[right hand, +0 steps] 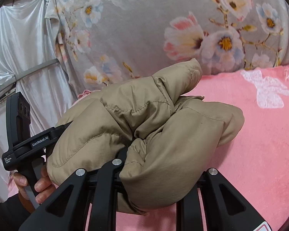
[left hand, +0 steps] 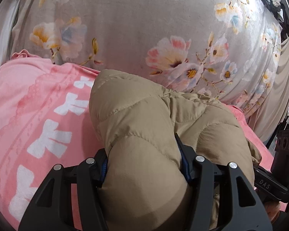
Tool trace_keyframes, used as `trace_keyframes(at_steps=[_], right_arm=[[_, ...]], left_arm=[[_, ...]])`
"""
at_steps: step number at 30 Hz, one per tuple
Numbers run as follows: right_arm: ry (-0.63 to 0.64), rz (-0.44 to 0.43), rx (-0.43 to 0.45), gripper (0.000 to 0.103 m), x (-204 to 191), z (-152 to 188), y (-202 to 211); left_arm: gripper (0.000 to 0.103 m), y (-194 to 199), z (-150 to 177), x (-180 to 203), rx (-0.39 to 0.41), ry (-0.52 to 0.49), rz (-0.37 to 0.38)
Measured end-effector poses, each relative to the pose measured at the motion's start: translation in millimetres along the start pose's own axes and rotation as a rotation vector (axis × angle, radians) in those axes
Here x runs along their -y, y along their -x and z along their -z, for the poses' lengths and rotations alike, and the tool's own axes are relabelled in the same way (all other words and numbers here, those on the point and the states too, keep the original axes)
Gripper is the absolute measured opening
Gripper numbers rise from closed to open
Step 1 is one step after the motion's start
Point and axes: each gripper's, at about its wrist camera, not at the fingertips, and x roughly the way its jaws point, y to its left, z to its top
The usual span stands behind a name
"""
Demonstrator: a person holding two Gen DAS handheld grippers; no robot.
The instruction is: Fold large clothes
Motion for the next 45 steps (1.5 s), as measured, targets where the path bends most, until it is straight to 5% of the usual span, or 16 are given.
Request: trace_keyframes(at_steps=[13,21,27,29,33,45], right_arm=[[-0.213,0.006,-0.162,0.021,23,47,-22],[-0.328,0.050,-0.242,0.045,28,57,10],[-0.274,0.137,-0.243,0.046,19,57,64],[-0.216,0.189,-0.232,0.039,8,49,77],[-0.122,0.217,-0.214,0.008,-18,22,86],[0.025,0.258,-0.208,0.002,-59,-37,24]], left_arm=[[0.064,-8,33,-22,-0.089,0.007,-0.070],[0.081,19,29,-12,-0.167,0.033,-0.238],[0.084,56,21,3,-0.217,0.008,-0.407],[0.084,64,16,10,-0.222,0.000,-0.456],[0.084,73,7,25,-0.219,-0.013,-0.480],[0.084,38,-17,39,-0.232,-0.039,-0.517]])
